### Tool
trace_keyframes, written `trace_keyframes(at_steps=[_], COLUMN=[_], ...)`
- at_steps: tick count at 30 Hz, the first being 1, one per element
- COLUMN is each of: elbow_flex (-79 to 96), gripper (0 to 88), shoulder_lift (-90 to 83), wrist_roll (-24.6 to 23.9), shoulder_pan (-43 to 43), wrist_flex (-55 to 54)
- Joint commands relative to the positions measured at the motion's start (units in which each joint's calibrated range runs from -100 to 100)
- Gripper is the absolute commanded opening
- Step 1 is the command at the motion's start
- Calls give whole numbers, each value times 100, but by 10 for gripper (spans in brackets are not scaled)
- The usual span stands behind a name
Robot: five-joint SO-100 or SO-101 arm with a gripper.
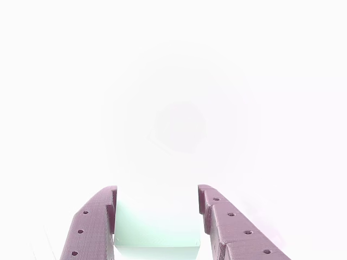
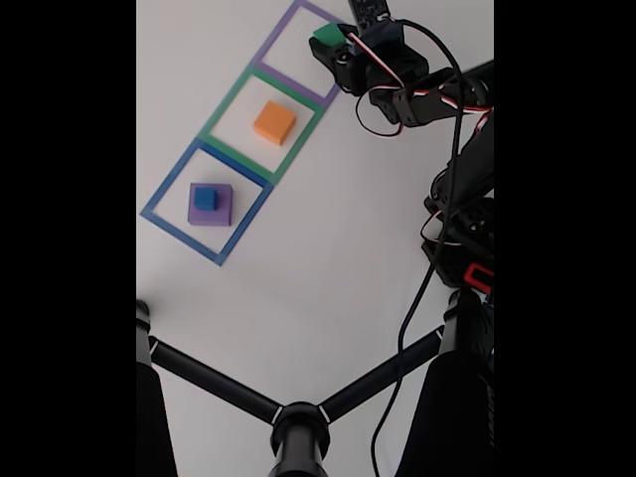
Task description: Tower of hanoi
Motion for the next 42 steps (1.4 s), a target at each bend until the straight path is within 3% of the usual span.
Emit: trace_keyframes(at_steps=[1,19,26,32,37,42], elbow_flex=[-118,-182,-155,-155,-37,-128], gripper=[74,103,222,234,236,216], shoulder_lift=[253,980,1012,891,-94,-1830], wrist_roll=[0,0,0,0,0,0], shoulder_pan=[-34,-92,-82,-140,-245,-322], wrist_flex=[-484,-1237,-1285,-1310,-451,1654])
